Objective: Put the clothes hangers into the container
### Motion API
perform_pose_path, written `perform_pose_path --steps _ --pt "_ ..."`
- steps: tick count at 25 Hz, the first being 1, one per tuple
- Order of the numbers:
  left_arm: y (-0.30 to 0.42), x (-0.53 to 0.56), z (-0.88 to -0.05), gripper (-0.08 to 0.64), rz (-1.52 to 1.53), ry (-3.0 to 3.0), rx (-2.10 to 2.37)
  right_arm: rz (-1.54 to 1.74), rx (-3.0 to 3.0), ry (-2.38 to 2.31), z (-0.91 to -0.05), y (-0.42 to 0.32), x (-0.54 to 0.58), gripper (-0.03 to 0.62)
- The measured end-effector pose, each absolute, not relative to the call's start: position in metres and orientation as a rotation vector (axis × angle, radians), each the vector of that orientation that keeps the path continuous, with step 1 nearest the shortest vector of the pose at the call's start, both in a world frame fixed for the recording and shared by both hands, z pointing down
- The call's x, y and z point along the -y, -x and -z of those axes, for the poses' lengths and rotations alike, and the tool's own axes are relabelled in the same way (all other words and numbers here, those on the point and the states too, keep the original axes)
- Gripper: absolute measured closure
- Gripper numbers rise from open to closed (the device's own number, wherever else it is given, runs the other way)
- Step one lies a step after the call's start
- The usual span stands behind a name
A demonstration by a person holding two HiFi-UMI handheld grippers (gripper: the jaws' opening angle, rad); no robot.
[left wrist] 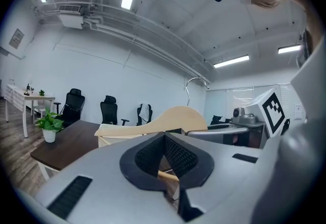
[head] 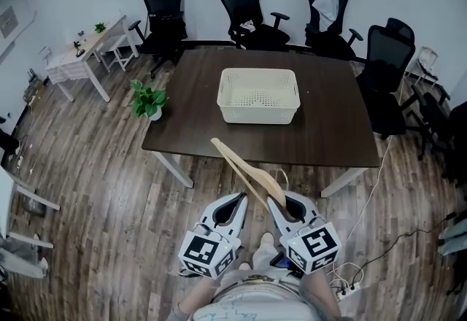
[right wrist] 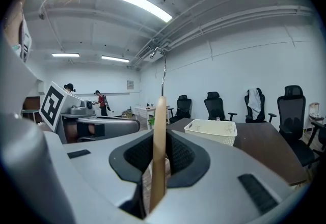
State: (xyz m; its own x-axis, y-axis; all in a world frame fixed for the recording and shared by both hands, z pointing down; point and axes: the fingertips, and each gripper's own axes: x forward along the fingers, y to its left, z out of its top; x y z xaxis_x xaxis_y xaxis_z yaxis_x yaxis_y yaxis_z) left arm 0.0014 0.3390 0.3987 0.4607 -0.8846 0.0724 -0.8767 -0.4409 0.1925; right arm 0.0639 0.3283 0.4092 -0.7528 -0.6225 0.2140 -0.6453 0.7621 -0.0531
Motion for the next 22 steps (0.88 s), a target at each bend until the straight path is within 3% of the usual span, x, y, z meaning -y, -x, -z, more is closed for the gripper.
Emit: perform_pose_path --steps 22 --pt "-0.033 -0.25 -0.399 0.549 0.036 -2.44 1.616 -0.22 2.797 -0.915 -0.412 -0.095 -0.232 0.532"
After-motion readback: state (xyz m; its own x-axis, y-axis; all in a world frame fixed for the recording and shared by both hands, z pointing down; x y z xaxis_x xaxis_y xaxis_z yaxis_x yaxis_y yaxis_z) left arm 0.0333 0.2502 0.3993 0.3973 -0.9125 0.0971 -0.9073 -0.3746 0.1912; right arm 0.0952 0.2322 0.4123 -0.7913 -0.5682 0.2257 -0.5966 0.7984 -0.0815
